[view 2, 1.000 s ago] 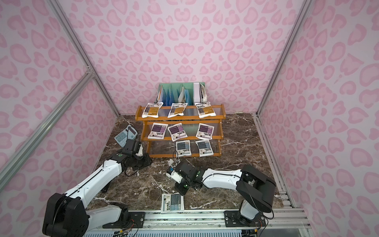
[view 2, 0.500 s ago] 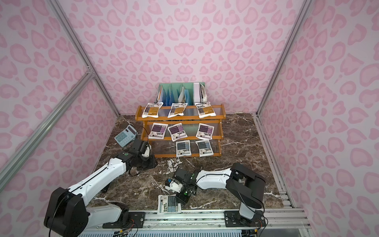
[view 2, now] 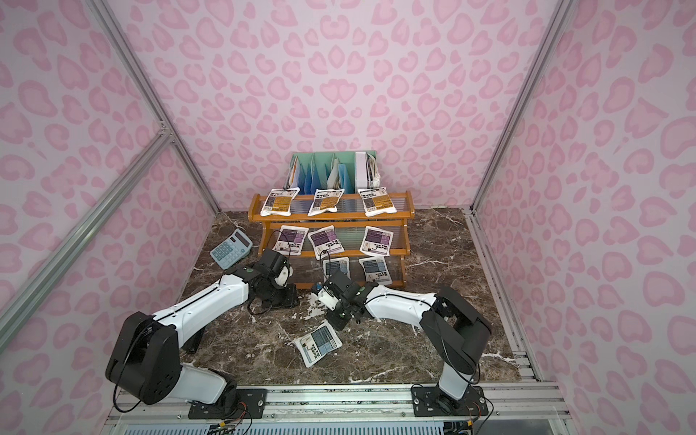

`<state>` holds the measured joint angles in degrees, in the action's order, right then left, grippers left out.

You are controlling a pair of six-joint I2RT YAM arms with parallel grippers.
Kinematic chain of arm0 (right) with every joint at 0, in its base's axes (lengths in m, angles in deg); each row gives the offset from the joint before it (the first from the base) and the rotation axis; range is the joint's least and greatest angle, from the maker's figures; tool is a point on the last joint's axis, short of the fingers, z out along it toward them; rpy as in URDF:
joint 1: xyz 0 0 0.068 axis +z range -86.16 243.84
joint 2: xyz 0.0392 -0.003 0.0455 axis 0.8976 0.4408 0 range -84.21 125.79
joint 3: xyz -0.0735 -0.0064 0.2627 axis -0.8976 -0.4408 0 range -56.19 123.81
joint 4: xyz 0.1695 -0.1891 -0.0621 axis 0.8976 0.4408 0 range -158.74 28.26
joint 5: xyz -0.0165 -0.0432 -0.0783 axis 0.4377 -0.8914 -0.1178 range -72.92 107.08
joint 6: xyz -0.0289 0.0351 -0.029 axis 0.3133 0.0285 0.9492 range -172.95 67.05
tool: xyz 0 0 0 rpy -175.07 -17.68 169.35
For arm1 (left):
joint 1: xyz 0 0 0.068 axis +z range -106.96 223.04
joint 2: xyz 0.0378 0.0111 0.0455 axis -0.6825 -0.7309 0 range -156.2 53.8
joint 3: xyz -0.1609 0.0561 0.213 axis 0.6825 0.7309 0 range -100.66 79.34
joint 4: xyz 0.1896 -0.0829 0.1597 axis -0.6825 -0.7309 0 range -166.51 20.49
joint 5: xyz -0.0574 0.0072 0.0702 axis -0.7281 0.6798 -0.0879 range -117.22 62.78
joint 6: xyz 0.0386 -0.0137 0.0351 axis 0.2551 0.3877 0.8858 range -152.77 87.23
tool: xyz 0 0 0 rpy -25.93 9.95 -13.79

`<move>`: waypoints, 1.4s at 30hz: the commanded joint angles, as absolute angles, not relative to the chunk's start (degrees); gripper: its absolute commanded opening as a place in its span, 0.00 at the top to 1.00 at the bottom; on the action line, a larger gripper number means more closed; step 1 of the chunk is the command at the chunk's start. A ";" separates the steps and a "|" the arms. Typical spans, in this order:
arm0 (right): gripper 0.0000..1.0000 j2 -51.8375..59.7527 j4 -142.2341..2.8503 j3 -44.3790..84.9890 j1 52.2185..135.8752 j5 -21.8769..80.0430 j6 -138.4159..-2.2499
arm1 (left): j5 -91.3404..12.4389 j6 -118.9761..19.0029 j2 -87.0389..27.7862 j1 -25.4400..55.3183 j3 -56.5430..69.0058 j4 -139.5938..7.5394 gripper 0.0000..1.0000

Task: Place the bagged coffee beans on the shelf by color
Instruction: Adjust the bagged coffee beans at the center of the board, then pick up the bagged coffee beans at the center of the board.

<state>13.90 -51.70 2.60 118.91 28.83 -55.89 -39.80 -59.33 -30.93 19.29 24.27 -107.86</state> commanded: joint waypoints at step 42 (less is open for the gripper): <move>0.95 19.41 -63.68 -2.26 119.96 39.34 -61.91 | -49.11 -51.79 -42.45 16.37 21.80 -123.81 0.50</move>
